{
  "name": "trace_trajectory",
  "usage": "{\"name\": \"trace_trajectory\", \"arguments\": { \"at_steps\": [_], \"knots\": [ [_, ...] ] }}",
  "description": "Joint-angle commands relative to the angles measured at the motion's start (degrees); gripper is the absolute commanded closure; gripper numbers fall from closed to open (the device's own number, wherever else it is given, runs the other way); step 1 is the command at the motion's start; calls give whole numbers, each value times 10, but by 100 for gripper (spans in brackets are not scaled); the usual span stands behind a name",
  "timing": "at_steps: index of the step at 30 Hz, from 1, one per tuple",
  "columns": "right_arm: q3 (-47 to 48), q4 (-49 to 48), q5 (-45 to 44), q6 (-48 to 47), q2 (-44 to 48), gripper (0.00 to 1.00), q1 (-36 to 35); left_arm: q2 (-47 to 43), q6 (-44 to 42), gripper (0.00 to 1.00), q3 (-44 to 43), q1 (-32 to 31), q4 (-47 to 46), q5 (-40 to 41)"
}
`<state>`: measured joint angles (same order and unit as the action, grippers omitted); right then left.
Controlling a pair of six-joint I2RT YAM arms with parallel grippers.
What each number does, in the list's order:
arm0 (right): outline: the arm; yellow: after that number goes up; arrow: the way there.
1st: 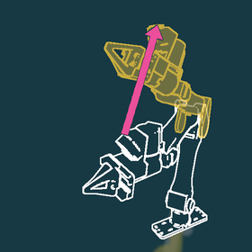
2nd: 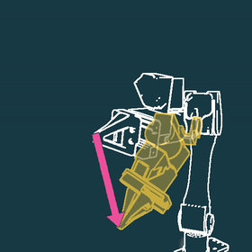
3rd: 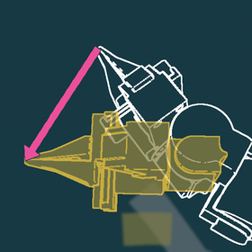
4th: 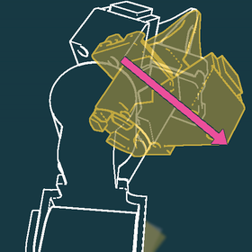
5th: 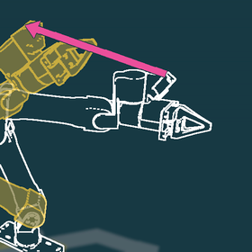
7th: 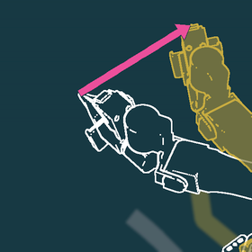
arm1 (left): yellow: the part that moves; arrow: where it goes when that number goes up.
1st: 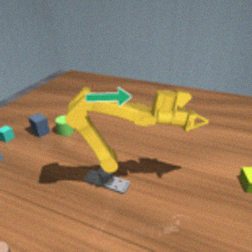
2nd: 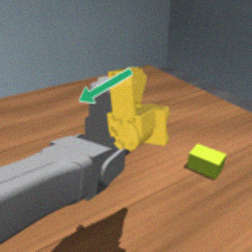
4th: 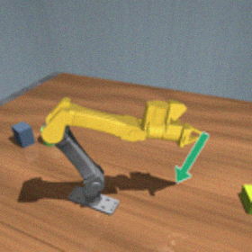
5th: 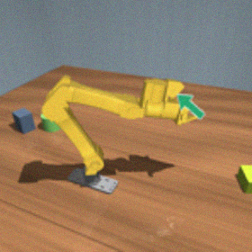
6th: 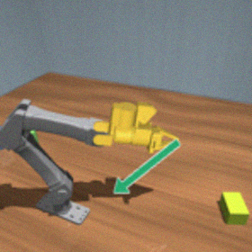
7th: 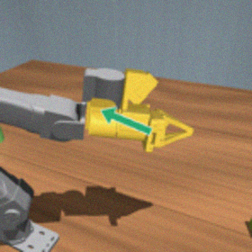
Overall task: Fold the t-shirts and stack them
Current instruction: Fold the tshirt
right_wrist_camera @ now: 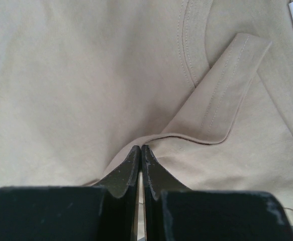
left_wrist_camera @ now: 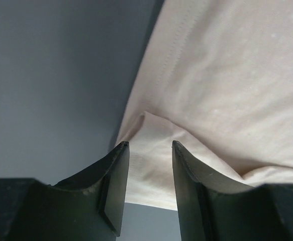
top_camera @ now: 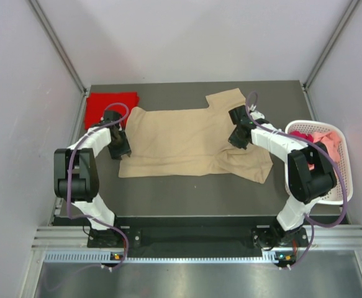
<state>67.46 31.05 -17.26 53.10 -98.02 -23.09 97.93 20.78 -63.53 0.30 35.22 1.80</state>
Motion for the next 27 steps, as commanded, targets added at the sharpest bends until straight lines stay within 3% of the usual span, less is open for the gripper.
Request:
{"name": "trace_trajectory", "arguments": {
  "at_steps": [1, 12, 27],
  "knots": [
    [0, -13, -1, -9, 2, 100, 1, 9, -35, 55, -34, 3, 19, 33],
    [-4, -17, 2, -9, -2, 100, 1, 47, -66, 52, -79, -1, 41, 29],
    [-3, -16, -1, -10, -4, 100, 1, 83, -79, 71, -102, -22, 54, 36]
  ]
}}
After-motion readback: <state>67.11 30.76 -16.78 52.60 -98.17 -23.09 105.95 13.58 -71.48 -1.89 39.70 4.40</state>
